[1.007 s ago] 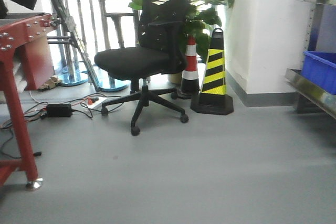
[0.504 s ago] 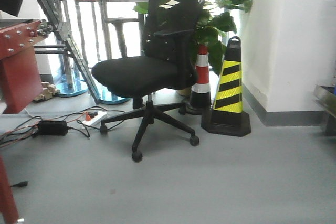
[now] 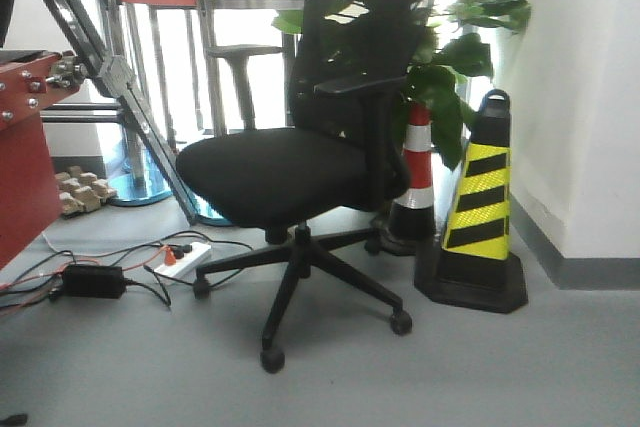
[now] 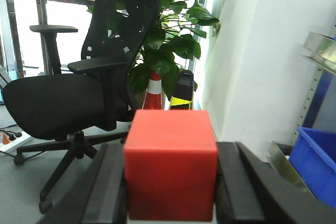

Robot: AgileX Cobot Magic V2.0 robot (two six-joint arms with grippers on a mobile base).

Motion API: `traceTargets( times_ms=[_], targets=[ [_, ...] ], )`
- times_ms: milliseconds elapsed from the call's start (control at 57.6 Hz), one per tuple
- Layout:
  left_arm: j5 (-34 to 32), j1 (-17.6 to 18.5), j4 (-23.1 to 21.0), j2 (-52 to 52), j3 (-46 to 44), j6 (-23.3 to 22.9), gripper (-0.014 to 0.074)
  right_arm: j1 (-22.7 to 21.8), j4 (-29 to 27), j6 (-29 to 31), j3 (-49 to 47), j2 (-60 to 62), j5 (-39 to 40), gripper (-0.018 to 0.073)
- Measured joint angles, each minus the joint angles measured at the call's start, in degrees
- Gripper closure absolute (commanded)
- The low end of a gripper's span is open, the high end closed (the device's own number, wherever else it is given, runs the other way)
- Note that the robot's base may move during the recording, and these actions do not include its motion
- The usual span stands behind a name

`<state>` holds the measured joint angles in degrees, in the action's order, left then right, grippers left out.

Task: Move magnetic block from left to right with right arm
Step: 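Drive the base to the other table carrying the cube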

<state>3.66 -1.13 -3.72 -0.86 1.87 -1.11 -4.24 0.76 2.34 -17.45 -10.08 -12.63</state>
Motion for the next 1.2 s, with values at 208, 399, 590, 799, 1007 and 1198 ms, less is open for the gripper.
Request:
traceTargets(
  times_ms=[208, 399, 590, 799, 1007, 1198],
  targets=[
    [0.0, 0.0, 0.0, 0.0, 0.0, 0.0, 0.0713, 0.0, 0.0, 0.0, 0.0, 0.0, 0.0, 0.0272],
    [0.0, 0.0, 0.0, 0.0, 0.0, 0.0, 0.0713, 0.0, 0.0, 0.0, 0.0, 0.0, 0.0, 0.0272],
    [0.0, 0.0, 0.0, 0.0, 0.0, 0.0, 0.0713, 0.0, 0.0, 0.0, 0.0, 0.0, 0.0, 0.0272],
    [0.0, 0.0, 0.0, 0.0, 0.0, 0.0, 0.0713, 0.0, 0.0, 0.0, 0.0, 0.0, 0.0, 0.0272],
    [0.0, 0.0, 0.0, 0.0, 0.0, 0.0, 0.0713, 0.0, 0.0, 0.0, 0.0, 0.0, 0.0, 0.0272],
    [0.0, 0.0, 0.0, 0.0, 0.0, 0.0, 0.0713, 0.1, 0.0, 0.0, 0.0, 0.0, 0.0, 0.0272]
  ],
)
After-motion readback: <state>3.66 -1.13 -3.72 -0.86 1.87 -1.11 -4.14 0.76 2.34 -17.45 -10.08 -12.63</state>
